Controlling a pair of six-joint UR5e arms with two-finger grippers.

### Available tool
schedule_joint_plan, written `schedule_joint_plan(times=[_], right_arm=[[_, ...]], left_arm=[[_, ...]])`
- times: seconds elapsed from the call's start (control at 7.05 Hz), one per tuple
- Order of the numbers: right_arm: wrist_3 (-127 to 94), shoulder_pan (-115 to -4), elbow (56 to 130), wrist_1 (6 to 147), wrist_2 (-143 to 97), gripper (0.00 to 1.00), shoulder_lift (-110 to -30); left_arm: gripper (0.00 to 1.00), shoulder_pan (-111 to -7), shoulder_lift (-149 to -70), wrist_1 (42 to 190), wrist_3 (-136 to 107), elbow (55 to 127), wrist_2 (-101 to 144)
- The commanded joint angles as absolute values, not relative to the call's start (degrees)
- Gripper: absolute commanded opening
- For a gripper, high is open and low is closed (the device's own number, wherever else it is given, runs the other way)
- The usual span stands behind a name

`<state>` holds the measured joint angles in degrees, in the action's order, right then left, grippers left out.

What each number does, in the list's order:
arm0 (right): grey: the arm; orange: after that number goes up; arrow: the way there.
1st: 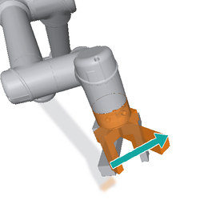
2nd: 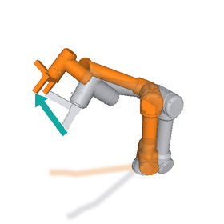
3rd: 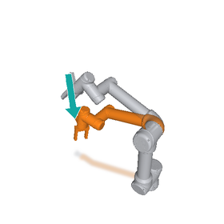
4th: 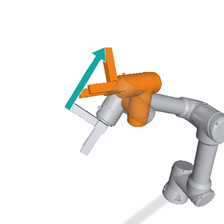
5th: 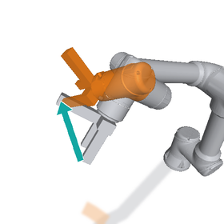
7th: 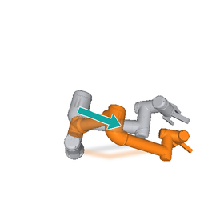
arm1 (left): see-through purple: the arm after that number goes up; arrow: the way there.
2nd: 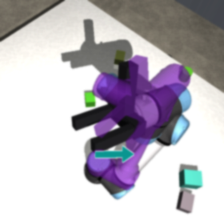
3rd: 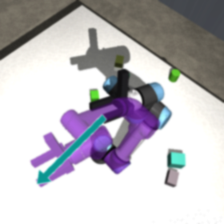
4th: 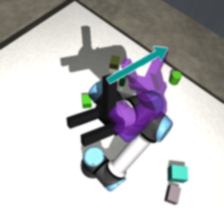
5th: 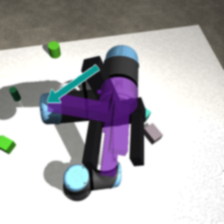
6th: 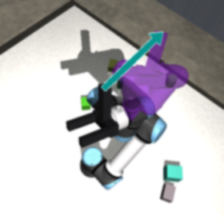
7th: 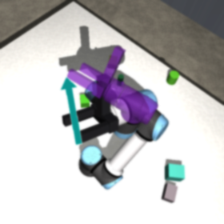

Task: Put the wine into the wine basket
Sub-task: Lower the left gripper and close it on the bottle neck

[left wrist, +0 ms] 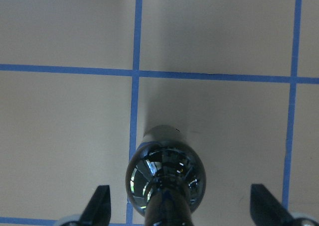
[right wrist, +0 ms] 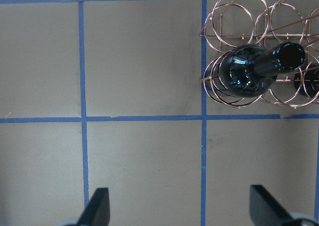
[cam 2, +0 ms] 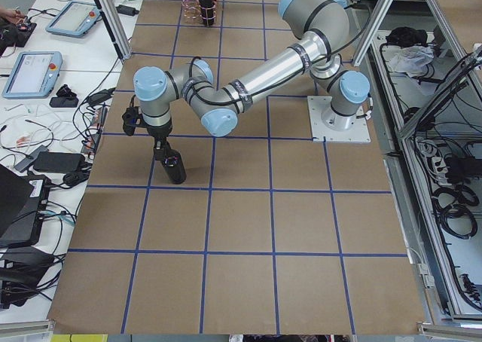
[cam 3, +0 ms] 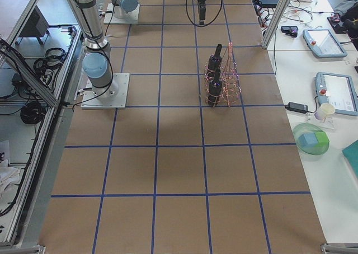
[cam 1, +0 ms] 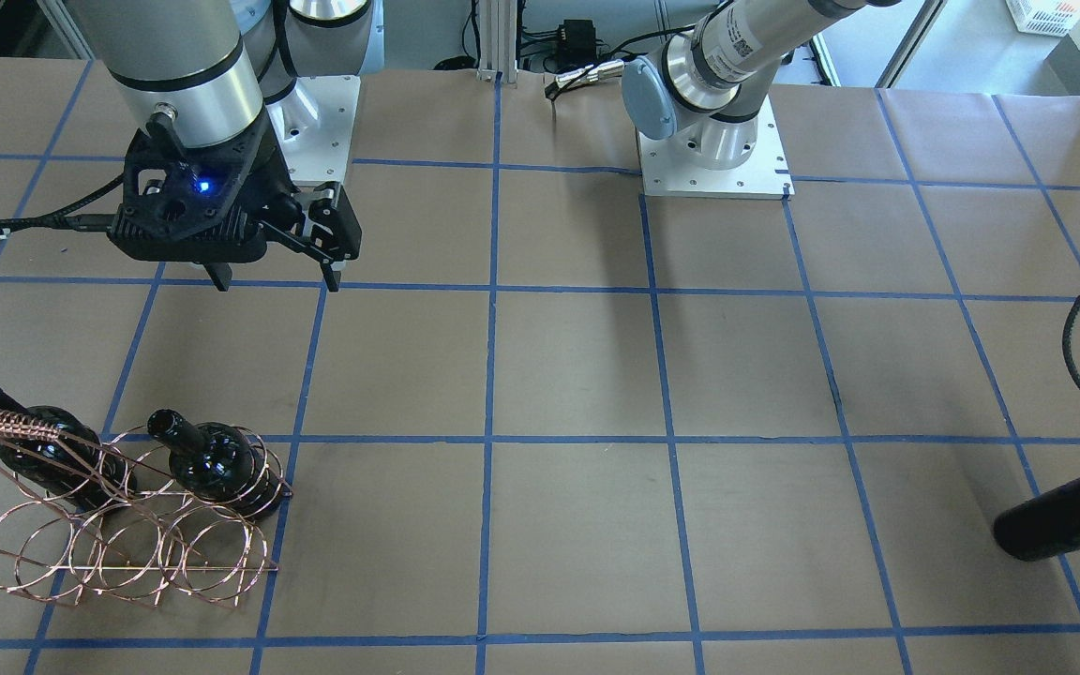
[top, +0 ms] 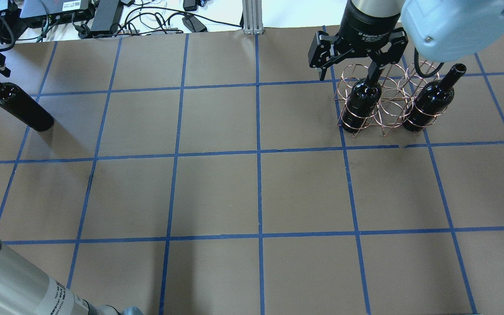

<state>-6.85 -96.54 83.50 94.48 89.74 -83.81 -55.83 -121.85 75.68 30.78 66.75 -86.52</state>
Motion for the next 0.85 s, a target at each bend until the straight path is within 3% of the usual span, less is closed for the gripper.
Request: schedule_joint_plan(times=[0.0, 0.28, 0.71], right_arm=[[-6.9, -96.5, 83.5, 94.5, 89.7, 1.00, -83.8], [-6.9, -96.5, 83.5, 94.5, 89.7, 1.00, -83.8], [-6.9, -96.6, 83.5, 94.5, 89.7, 1.00, -83.8]], left_arm=[[0.84, -55.8, -122.0, 75.7, 30.9, 66.8, -86.8], [0.72, -55.5, -122.1, 75.7, 31.8, 66.8, -87.0], [0.66, -55.5, -122.2, 75.1, 32.5, 66.8, -87.0]])
